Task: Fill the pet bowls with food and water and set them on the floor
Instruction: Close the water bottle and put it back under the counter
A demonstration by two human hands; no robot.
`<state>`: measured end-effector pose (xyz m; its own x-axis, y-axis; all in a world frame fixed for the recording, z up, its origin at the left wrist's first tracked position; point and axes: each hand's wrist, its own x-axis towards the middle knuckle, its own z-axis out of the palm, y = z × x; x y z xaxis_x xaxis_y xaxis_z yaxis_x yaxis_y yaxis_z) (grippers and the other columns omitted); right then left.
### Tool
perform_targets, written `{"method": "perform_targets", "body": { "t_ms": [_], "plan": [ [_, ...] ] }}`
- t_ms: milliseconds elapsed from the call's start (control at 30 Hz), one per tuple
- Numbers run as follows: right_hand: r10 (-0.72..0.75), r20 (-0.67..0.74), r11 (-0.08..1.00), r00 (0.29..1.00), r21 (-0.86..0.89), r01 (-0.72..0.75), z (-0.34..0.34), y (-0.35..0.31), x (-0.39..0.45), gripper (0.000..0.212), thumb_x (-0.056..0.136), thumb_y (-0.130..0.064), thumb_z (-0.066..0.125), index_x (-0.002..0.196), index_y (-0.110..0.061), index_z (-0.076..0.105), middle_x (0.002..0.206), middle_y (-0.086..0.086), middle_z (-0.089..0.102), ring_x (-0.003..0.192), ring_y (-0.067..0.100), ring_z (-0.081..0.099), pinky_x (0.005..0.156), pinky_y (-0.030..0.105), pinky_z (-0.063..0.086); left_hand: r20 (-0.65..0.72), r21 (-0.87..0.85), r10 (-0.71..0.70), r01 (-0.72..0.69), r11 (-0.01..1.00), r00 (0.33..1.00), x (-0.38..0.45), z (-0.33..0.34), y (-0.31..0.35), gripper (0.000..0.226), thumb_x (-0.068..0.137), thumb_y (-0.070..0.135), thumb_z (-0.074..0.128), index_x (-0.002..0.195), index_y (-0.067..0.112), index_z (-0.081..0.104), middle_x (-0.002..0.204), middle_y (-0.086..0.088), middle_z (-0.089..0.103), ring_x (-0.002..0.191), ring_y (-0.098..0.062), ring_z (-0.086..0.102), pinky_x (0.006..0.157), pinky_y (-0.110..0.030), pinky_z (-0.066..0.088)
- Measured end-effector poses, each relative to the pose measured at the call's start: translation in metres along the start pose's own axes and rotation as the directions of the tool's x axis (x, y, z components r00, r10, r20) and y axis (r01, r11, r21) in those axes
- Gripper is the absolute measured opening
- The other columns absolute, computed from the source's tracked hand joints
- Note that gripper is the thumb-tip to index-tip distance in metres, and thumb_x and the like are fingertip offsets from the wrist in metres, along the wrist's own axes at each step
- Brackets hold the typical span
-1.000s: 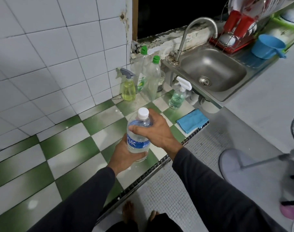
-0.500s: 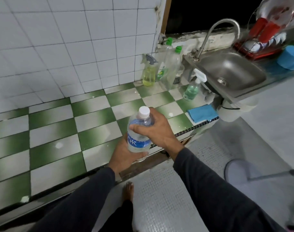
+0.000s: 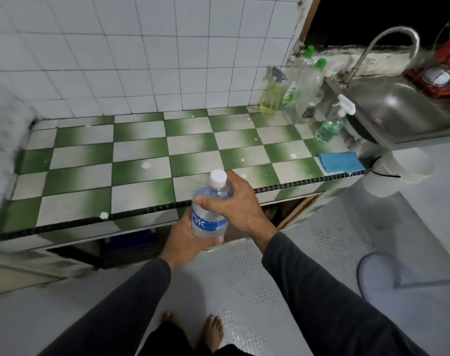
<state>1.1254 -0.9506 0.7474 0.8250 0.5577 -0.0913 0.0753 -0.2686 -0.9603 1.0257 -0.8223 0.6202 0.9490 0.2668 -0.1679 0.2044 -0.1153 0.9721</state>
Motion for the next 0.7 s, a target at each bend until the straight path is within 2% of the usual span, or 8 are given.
{"method": "perform_targets", "body": {
  "t_ms": [67, 133, 200, 333, 467, 567, 700],
  "plan": [
    [0.004, 0.022, 1.000, 1.000, 0.005, -0.004, 0.019, -0.002, -0.010, 0.055, 0.063, -0.045, 0.092, 0.107, -0.028, 0.064, 0.102, -0.008, 0.072, 0.093, 0.008, 0.070, 0.080, 0.027, 0.060, -0.017, 0.000, -0.011, 0.011, 1.000, 1.000, -0.018, -0.012, -0.007, 0.090, 0.063, 0.044, 0.100, 0.139, 0.039, 0.053, 0.129, 0.013, 0.071, 0.116, -0.011, 0.070, 0.096, -0.036, 0.059],
    [0.002, 0.039, 1.000, 0.999, 0.017, -0.002, 0.038, -0.004, -0.020, 0.057, 0.061, -0.048, 0.091, 0.107, -0.029, 0.064, 0.100, -0.011, 0.072, 0.091, 0.004, 0.070, 0.075, 0.021, 0.059, -0.043, 0.000, -0.009, 0.009, 1.000, 0.999, -0.038, -0.024, -0.015, 0.090, 0.063, 0.043, 0.100, 0.139, 0.042, 0.052, 0.130, 0.016, 0.070, 0.116, -0.008, 0.069, 0.094, -0.027, 0.059],
    [0.003, 0.066, 1.000, 0.998, 0.002, -0.004, 0.057, -0.006, -0.030, 0.059, 0.060, -0.052, 0.089, 0.108, -0.031, 0.063, 0.101, -0.012, 0.071, 0.092, 0.004, 0.070, 0.077, 0.022, 0.060, -0.068, 0.005, -0.033, 0.033, 0.999, 0.997, -0.057, -0.036, -0.022, 0.092, 0.059, 0.049, 0.099, 0.137, 0.048, 0.051, 0.128, 0.020, 0.069, 0.114, -0.004, 0.069, 0.091, -0.024, 0.059],
    [0.030, 0.092, 0.999, 0.995, -0.024, -0.027, 0.095, -0.002, -0.046, 0.057, 0.062, -0.053, 0.088, 0.107, -0.030, 0.063, 0.101, -0.011, 0.071, 0.093, 0.007, 0.070, 0.082, 0.034, 0.062, -0.074, 0.013, -0.065, 0.066, 0.998, 0.995, -0.092, -0.061, -0.040, 0.097, 0.058, 0.051, 0.100, 0.139, 0.052, 0.047, 0.129, 0.021, 0.068, 0.115, -0.003, 0.068, 0.091, -0.026, 0.059],
    [0.049, 0.107, 0.999, 0.993, -0.006, -0.048, 0.129, 0.004, -0.059, 0.058, 0.057, -0.057, 0.087, 0.105, -0.033, 0.064, 0.099, -0.013, 0.072, 0.091, 0.005, 0.070, 0.077, 0.026, 0.062, -0.075, 0.008, -0.106, 0.107, 0.994, 0.992, -0.118, -0.081, -0.061, 0.097, 0.061, 0.047, 0.100, 0.142, 0.046, 0.048, 0.132, 0.016, 0.068, 0.118, -0.008, 0.067, 0.095, -0.039, 0.059],
    [0.079, 0.114, 0.996, 0.990, 0.022, -0.082, 0.148, 0.016, -0.065, 0.059, 0.057, -0.057, 0.087, 0.106, -0.033, 0.064, 0.100, -0.015, 0.073, 0.092, 0.004, 0.071, 0.077, 0.026, 0.062, -0.074, 0.006, -0.144, 0.145, 0.989, 0.987, -0.128, -0.089, -0.082, 0.096, 0.063, 0.042, 0.100, 0.144, 0.042, 0.047, 0.135, 0.011, 0.067, 0.122, -0.013, 0.066, 0.098, -0.045, 0.058],
    [0.119, 0.147, 0.992, 0.982, 0.033, -0.125, 0.165, 0.035, -0.067, 0.056, 0.058, -0.056, 0.087, 0.106, -0.036, 0.063, 0.102, -0.017, 0.071, 0.095, 0.002, 0.069, 0.077, 0.025, 0.061, -0.094, 0.035, -0.191, 0.195, 0.980, 0.977, -0.136, -0.092, -0.106, 0.090, 0.062, 0.054, 0.097, 0.138, 0.044, 0.050, 0.130, 0.017, 0.068, 0.118, -0.005, 0.066, 0.099, -0.044, 0.058]
  ]
}}
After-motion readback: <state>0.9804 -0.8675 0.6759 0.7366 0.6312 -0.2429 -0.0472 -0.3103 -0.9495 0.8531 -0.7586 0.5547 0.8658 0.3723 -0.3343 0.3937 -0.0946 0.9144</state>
